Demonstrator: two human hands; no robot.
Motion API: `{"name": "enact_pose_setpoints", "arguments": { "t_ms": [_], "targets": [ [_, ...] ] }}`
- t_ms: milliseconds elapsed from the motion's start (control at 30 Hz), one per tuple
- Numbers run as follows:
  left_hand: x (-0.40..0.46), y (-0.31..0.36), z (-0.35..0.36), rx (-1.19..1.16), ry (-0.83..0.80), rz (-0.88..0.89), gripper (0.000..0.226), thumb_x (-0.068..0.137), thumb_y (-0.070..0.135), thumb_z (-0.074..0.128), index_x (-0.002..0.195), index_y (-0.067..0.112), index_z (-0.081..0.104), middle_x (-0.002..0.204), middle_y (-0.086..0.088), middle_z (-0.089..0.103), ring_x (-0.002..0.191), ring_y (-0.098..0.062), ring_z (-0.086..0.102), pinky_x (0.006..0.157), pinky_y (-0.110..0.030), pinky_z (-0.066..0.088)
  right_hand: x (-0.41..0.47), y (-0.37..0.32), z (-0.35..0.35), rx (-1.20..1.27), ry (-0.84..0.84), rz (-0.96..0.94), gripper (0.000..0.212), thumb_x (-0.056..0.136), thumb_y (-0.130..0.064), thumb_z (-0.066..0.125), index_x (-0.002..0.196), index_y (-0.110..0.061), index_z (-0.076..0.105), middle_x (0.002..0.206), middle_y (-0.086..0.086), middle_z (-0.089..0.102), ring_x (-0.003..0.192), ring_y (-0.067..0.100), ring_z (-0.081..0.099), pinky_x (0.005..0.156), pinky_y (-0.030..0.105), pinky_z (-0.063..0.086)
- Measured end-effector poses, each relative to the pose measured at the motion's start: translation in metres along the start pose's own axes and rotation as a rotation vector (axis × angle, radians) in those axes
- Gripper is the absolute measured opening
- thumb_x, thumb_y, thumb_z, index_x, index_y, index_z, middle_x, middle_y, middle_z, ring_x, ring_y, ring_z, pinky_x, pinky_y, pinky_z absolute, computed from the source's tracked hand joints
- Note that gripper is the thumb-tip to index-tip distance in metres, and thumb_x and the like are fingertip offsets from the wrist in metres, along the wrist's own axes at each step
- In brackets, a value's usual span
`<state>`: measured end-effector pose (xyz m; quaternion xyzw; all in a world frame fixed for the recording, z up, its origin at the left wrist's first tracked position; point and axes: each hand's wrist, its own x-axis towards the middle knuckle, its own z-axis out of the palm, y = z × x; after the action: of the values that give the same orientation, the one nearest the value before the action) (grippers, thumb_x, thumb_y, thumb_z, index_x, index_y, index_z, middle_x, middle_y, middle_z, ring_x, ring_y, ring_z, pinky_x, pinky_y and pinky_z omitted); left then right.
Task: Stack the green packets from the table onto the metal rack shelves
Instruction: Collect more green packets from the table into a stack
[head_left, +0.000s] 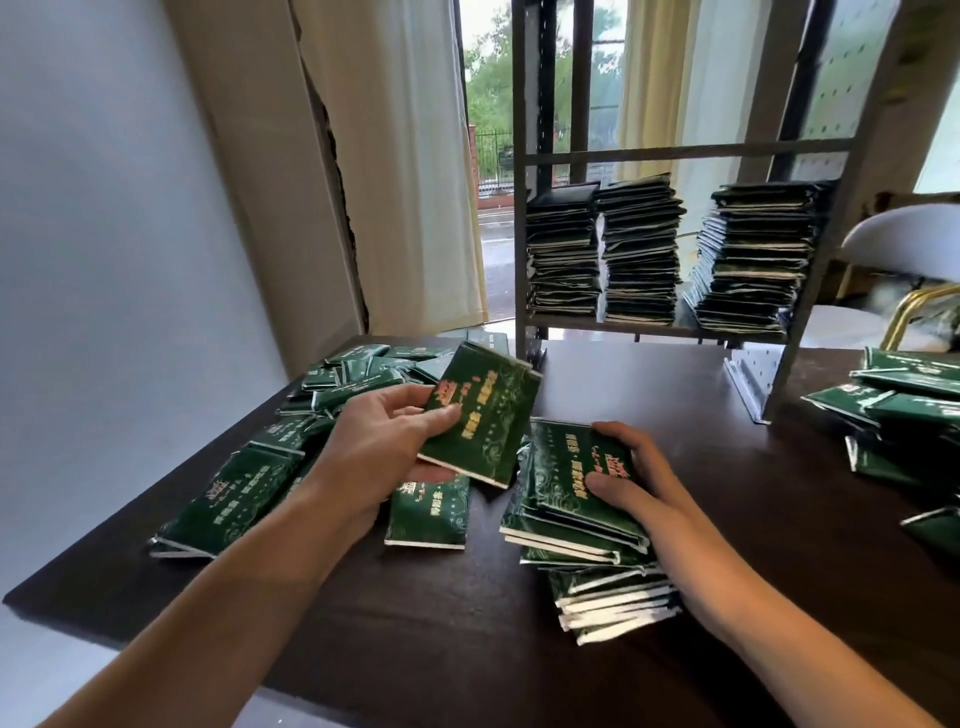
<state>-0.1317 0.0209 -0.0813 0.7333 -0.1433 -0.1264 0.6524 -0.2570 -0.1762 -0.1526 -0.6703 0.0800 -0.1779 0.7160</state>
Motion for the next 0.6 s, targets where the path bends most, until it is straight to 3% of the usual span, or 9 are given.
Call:
{"name": "enact_pose_setpoints", "arguments": {
  "t_ms": [200,333,433,600],
  "targets": [
    [-0.004,0.015,0.026,-0.209,-0.138,-0.212,0.018,0.098,0.007,0.059,0.115,0.003,0.057,0.093,-0.017,0.076,0.072,-0.027,0.076,0.049,-0.028,0.058,-0.001,-0.001,-0.001,-0.008,0.011,0.010,0.042,0.085,-0.024,0.068,0.122,-0.043,0.058,0.103,-0.014,0.072,0.096,0.015,0.073,0.088,0.034,0.054],
    [-0.008,0.017,0.030,-0.154,-0.248,-0.247,0.049,0.082,-0.012,0.066,0.124,0.008,0.052,0.105,-0.018,0.073,0.086,-0.028,0.074,0.062,-0.032,0.061,-0.005,-0.002,0.001,-0.019,0.001,0.003,0.041,0.091,-0.021,0.065,0.125,-0.042,0.056,0.112,-0.010,0.070,0.097,0.010,0.072,0.075,0.019,0.053],
    [-0.008,0.030,0.020,-0.043,-0.256,-0.170,0.050,0.077,-0.016,0.068,0.117,0.012,0.056,0.086,-0.012,0.078,0.079,-0.023,0.074,0.061,-0.027,0.058,-0.006,-0.002,0.001,-0.049,-0.006,-0.002,0.044,0.087,-0.029,0.066,0.127,-0.045,0.054,0.118,-0.010,0.067,0.100,0.008,0.070,0.079,0.020,0.053],
    [0.002,0.046,0.014,-0.113,-0.176,-0.128,0.030,0.086,0.001,0.067,0.115,0.006,0.065,0.086,-0.011,0.076,0.082,-0.022,0.073,0.071,-0.035,0.059,-0.007,-0.002,0.002,-0.065,0.006,-0.016,0.057,0.064,-0.055,0.068,0.119,-0.057,0.055,0.130,-0.007,0.060,0.110,0.013,0.066,0.096,0.034,0.052]
  ]
}}
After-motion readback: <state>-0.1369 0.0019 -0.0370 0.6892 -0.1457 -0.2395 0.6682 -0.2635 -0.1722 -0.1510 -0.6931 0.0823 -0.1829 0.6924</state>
